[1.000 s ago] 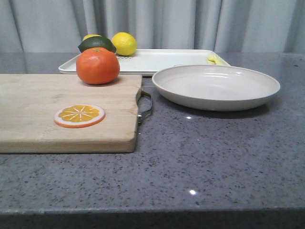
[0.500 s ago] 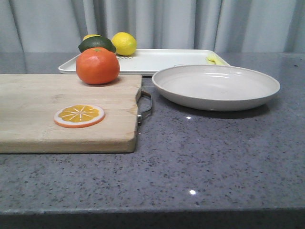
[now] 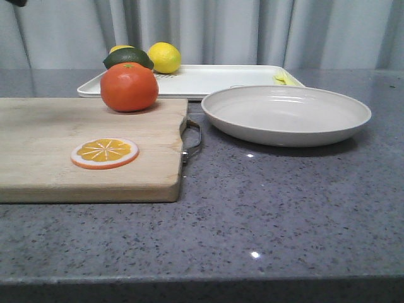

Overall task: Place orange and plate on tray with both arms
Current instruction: 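Lower the left gripper onto the tangerine on the cutting board and close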

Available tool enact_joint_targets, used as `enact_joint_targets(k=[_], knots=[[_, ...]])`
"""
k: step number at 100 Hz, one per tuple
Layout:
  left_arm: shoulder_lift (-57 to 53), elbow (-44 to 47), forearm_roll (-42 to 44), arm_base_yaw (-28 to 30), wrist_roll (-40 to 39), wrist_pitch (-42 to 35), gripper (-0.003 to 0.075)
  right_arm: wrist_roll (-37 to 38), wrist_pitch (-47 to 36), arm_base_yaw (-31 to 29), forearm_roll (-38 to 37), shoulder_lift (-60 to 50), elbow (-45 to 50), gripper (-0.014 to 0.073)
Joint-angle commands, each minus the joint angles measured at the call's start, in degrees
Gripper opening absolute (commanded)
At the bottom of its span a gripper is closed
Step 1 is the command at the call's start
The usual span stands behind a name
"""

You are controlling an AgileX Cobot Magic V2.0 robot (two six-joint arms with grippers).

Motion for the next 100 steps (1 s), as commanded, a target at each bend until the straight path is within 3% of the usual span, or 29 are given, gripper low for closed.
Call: enact_joint_targets(k=[1, 38, 46, 71, 100], knots=[[3.02, -6.69, 0.69, -3.5, 0.07, -0.72, 0.0526, -0.11, -3.6, -0.51, -1.17, 0.39, -2.0, 0.0468], [20.26, -27.95, 16.06, -9.87, -4.76, 13.1, 0.0526, -0.11, -3.6, -0.51, -2.52, 0.39, -2.0, 0.0468], [22.23, -30.7, 16.08, -10.97, -5.29, 13.86, 0.0526, -0.11, -3.6, -0.51, -2.54, 0.39, -2.0, 0.0468], [24.51, -32.2, 23.16, -14.96, -7.75, 15.22, 0.0526, -0.11, -3.6, -0.51, -2.54, 0.39, -2.0, 0.0468], [25.5, -32.2, 26.75, -15.07, -9.46, 15.35, 0.0526, -0.11, -3.6, -0.51, -2.54, 0.39, -2.0, 0.0468]])
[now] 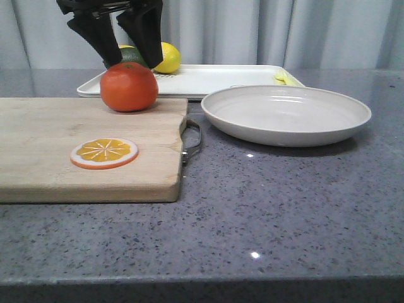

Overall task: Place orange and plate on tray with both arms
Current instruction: 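Lower the left gripper onto the tangerine on the cutting board and close, then lift the tangerine with the left gripper and carry it over the plate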

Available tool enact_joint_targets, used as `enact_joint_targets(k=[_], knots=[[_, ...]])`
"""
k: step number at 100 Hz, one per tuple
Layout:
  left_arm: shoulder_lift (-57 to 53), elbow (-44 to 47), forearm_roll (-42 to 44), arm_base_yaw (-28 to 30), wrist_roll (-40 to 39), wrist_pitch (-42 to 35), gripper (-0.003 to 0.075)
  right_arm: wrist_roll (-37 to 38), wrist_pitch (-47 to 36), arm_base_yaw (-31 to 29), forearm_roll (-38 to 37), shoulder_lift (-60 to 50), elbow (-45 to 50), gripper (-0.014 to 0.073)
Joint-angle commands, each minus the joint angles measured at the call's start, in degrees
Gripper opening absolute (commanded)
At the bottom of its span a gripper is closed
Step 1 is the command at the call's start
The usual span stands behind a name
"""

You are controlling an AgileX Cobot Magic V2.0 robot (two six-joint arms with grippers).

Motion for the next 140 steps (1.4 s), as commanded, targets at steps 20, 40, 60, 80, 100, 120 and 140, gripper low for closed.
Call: enact_joint_targets(k=[20, 40, 60, 80, 100, 120, 140], knots=[[-1.96, -1.92, 1.48, -0.44, -2.13, 0.15, 0.0526, -0.11, -3.74, -0.51, -1.38, 0.39, -2.0, 0.0468], [-0.19, -1.92, 0.89, -0.56, -2.23, 1.68, 0.0526, -0.11, -3.87, -0.51, -1.63, 0.39, -2.0, 0.0468], [0.81, -1.92, 0.42, -0.8, -2.23, 3.4, 0.0526, -0.11, -3.87, -0.51, -1.76, 0.39, -2.0, 0.0468], [0.81, -1.92, 0.42, -0.8, -2.23, 4.67, 0.0433, -0.11, -3.92, -0.51, -1.88, 0.39, -2.0, 0.0468], [0.81, -1.92, 0.06, -0.8, -2.23, 4.67, 0.0165, -0.11, -3.9, -0.51, -1.95, 0.39, -2.0, 0.0468], [0.29, -2.51, -2.06, -0.8, -2.23, 4.67, -0.0015, -0.11, -3.93, -0.51, -2.07, 0.39, -2.0, 0.0468], [-0.91, -7.43, -6.72, -1.34, -2.23, 4.7, -0.002, -0.11, -3.97, -0.51, -2.67, 0.39, -2.0, 0.0468]])
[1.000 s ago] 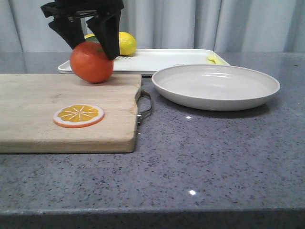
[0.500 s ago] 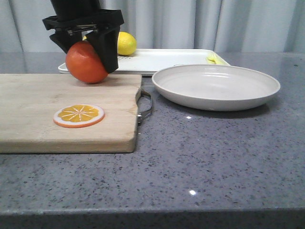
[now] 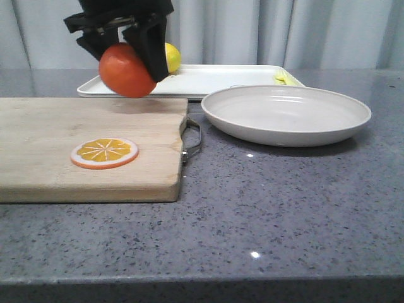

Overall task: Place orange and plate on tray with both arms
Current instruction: 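Lift the tangerine with the left gripper and carry it over the plate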

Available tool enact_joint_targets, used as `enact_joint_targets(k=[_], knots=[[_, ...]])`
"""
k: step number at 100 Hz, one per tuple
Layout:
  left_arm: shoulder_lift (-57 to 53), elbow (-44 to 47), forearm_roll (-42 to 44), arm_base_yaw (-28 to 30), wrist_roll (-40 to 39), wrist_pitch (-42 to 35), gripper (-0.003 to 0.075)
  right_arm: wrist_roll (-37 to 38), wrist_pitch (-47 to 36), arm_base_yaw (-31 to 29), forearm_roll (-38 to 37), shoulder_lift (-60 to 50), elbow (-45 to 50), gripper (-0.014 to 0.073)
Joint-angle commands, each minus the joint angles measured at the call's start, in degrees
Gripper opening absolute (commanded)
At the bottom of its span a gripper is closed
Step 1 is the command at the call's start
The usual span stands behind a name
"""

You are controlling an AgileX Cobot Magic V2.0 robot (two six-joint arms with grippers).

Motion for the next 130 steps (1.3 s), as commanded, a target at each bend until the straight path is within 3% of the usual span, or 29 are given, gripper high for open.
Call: enact_joint_targets(k=[1, 42, 130], knots=[[-4.52, -4.17, -3.4, -0.94, -0.47, 0.64, -0.002, -0.11, -3.87, -0.51, -1.7, 0.39, -2.0, 0.0468], [-3.36, -9.9, -3.63, -8.54, -0.59, -1.38, -0.002, -0.11, -5.22, -0.51, -1.7, 0.39, -2.0, 0.0468], [2.44, -9.9, -7.31, -15.6, -5.17, -14.66, -0.002, -0.11, -5.1, -0.51, -1.7, 0.39, -2.0, 0.0468]])
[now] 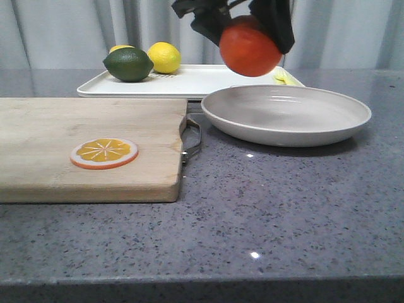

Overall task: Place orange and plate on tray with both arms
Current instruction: 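Lift the tangerine with the left gripper and carry it over the plate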

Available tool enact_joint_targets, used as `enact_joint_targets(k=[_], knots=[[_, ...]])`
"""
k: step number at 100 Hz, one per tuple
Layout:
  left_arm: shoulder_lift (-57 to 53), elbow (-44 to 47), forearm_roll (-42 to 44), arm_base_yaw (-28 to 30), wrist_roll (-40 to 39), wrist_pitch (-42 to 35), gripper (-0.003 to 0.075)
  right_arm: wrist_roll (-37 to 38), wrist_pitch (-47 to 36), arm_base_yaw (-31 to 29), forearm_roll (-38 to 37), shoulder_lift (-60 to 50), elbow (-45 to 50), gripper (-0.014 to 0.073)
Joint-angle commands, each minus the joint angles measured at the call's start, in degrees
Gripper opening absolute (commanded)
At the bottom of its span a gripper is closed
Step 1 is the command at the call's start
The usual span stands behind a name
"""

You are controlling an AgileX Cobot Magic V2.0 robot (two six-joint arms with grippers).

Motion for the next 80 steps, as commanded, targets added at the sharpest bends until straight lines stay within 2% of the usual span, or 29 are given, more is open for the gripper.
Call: enact_joint_targets(k=[1, 62, 72, 80], knots=[[-2.04, -1.81, -2.12, -1.56, -0.62, -3.9, -0.002, -0.11, -3.92, -0.51, -1.35, 0.39, -2.0, 0.0468], [-0.4, -1.81, -3.69, -2.9, -0.84, -6.36, -0.0015, -0.11, -3.87, -0.51, -1.35, 0.39, -2.0, 0.0468], [-0.4, -1.81, -3.94, -2.9, -0.84, -6.36, 0.0041, -0.11, -3.87, -0.51, -1.35, 0.39, -2.0, 0.0468], [-0.4, -1.81, -3.94, -2.9, -0.84, -6.36, 0.0129, -0.11, -3.87, -0.51, -1.35, 0.39, -2.0, 0.0468]])
